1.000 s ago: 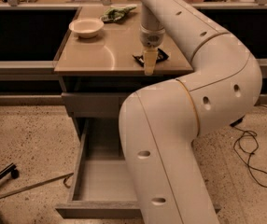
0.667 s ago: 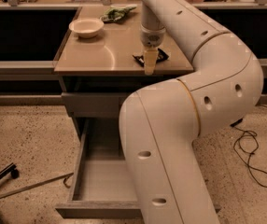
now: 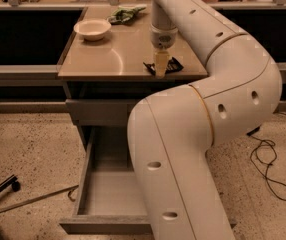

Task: Place rxbar chocolate into middle drawer

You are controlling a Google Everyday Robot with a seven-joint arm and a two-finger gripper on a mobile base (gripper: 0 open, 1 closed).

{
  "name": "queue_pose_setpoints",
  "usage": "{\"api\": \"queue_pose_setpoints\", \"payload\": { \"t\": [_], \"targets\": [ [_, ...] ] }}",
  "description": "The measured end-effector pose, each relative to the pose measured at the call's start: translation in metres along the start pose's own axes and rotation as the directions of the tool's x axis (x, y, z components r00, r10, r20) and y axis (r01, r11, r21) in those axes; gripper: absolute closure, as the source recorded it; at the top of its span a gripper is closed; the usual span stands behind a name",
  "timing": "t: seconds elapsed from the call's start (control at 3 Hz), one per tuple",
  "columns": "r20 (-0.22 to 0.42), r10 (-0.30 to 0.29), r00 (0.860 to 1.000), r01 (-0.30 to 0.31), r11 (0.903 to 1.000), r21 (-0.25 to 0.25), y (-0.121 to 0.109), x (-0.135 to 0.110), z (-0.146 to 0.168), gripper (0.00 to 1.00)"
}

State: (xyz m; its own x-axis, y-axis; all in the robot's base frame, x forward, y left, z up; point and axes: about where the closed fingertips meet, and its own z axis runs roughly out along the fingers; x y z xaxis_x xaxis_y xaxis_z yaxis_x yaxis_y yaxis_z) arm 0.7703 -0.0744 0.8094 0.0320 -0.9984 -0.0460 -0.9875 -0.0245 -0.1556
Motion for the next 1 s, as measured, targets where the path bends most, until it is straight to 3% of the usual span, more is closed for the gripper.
{"api": "queue_pose_setpoints", "payload": {
  "t": [0.33, 1.0],
  "targets": [
    [-0.020, -0.005, 1.000, 0.006, 0.9990, 0.044, -0.001, -0.002, -0.014, 1.00],
    [-0.019, 0.024, 1.000, -0.023, 0.9985, 0.050, 0.010, 0.004, -0.014, 1.00]
  ]
}}
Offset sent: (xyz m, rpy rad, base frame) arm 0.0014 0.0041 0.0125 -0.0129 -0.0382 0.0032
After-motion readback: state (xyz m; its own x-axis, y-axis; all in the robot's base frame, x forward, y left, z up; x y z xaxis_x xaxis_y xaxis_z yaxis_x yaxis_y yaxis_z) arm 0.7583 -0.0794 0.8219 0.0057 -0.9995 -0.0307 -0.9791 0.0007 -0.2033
